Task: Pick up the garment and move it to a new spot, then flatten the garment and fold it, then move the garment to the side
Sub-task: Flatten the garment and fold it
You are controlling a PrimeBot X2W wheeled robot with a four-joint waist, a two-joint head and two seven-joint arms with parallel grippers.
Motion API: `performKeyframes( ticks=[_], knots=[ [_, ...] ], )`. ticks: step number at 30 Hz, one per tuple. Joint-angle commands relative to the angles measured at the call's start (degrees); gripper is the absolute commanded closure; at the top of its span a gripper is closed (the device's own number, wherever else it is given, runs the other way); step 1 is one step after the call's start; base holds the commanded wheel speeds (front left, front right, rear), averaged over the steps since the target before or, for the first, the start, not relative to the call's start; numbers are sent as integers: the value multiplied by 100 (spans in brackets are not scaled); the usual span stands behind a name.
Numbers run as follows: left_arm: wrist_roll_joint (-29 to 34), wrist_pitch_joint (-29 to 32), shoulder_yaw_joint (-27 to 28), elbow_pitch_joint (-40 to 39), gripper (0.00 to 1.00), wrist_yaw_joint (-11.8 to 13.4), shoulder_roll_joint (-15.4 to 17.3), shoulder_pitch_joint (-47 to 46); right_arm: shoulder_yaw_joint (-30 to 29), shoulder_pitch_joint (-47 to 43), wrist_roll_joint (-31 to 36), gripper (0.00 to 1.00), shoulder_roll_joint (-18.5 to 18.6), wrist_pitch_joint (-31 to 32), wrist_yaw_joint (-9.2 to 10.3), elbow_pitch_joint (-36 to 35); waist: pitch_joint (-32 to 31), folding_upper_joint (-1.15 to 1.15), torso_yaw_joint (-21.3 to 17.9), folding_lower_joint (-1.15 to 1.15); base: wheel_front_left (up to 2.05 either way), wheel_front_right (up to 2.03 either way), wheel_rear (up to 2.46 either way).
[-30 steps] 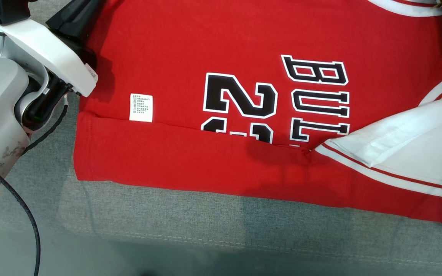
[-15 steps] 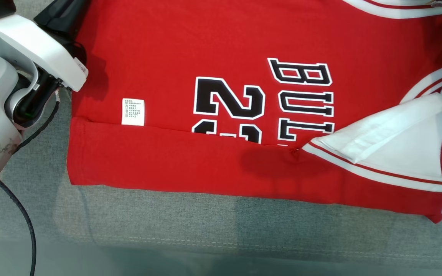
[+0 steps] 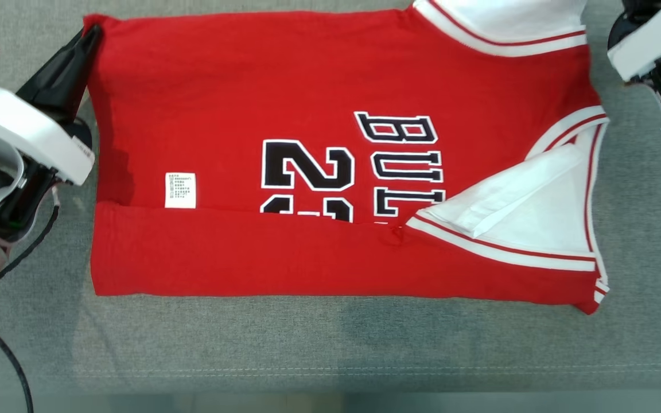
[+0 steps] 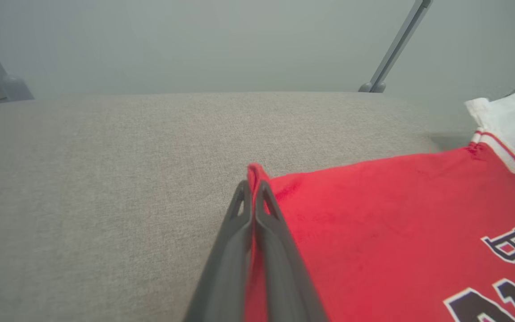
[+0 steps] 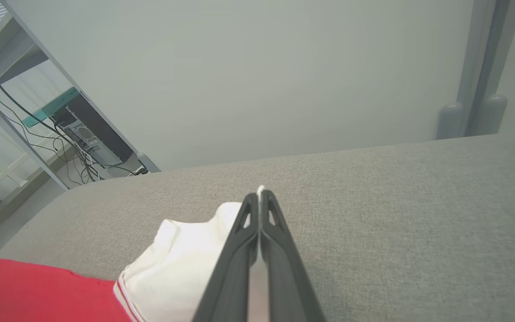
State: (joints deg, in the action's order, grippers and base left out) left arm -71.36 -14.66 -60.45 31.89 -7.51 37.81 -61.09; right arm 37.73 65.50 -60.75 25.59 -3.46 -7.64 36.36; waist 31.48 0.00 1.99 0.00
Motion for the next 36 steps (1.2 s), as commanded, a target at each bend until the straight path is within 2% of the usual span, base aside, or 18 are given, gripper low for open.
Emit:
performKeyframes(
  ticks=[1, 11, 20, 36],
  knots=[
    [-64, -33, 243, -36, 100, 2, 344, 44, 41, -278, -102, 100, 114, 61, 15, -266, -188, 0, -120, 0, 0, 0, 0],
    [-529, -33, 51, -180, 100, 2, 654, 761, 422, -1302, -784, 100, 685, 383, 15, -1345, -707, 0, -376, 0, 0, 0, 0],
    [-917, -34, -176, -487, 100, 2, 868, 1374, 697, -2161, -1169, 100, 986, 557, 15, -1764, -1138, 0, -446, 0, 0, 0, 0],
    [-938, -34, -368, -690, 100, 2, 944, 2075, 1034, -3116, -1477, 100, 1069, 668, 15, -2054, -1502, 0, -463, 0, 0, 0, 0]
  ],
)
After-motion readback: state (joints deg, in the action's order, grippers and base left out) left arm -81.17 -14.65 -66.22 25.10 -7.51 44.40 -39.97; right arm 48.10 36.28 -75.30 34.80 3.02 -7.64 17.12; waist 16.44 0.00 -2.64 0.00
